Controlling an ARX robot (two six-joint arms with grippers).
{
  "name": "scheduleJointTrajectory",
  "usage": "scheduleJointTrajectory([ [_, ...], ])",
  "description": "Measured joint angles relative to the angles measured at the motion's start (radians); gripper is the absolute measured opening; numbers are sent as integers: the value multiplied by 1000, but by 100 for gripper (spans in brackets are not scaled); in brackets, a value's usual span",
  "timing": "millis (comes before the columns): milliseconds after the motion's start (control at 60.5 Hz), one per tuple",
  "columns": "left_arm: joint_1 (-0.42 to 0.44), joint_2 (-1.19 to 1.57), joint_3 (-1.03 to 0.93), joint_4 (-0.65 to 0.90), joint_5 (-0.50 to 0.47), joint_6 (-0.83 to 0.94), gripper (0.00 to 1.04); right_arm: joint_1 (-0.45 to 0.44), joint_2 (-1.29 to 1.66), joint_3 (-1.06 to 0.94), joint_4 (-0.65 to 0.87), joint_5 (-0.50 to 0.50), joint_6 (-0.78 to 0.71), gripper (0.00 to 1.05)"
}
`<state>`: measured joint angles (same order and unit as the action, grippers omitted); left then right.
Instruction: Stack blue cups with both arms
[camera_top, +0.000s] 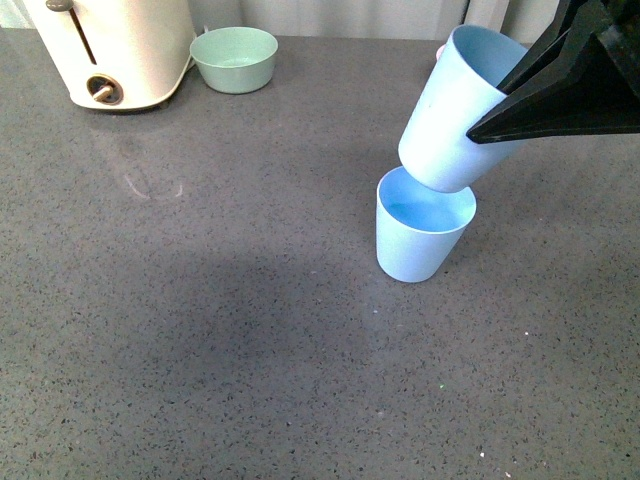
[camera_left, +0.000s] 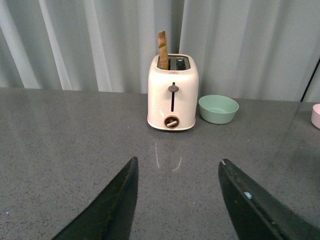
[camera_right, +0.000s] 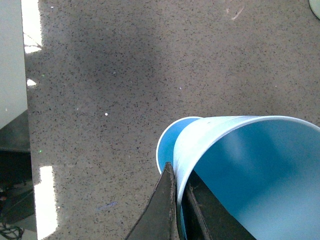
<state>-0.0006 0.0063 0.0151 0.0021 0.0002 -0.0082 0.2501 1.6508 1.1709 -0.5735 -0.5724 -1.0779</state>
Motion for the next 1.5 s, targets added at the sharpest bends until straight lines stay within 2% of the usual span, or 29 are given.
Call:
scheduleJointTrajectory([
  [248,0,0,0,0,0,0,97,26,25,-19,12,33,-5,2],
  [628,0,0,0,0,0,2,96,38,90,-21,56,80,1,2],
  [678,0,0,0,0,0,2,96,38,90,-22,56,80,4,7],
  [727,0,0,0,0,0,2,96,37,90,-20,57,82,8,17],
  [760,0,0,0,0,0,2,96,36,90,-19,57,81,9,21],
  [909,0,0,0,0,0,2,96,14,80,-17,105,41,57,54],
  [975,0,0,0,0,0,2,96,0,63,-18,134,23,85,63],
  [1124,0,0,0,0,0,2,96,-63,-47,-56,243,-69,188,86],
  [1190,0,0,0,0,0,2,96,-117,-153,-122,351,-135,291,97],
  [1273,0,0,0,0,0,2,96,-180,-291,-231,502,-185,428,95],
  [1322,0,0,0,0,0,2,96,-204,-352,-287,570,-180,495,96],
  [1388,0,0,0,0,0,2,96,-246,-494,-439,721,-149,663,96],
  [1504,0,0,0,0,0,2,96,-253,-536,-488,742,-150,761,96],
])
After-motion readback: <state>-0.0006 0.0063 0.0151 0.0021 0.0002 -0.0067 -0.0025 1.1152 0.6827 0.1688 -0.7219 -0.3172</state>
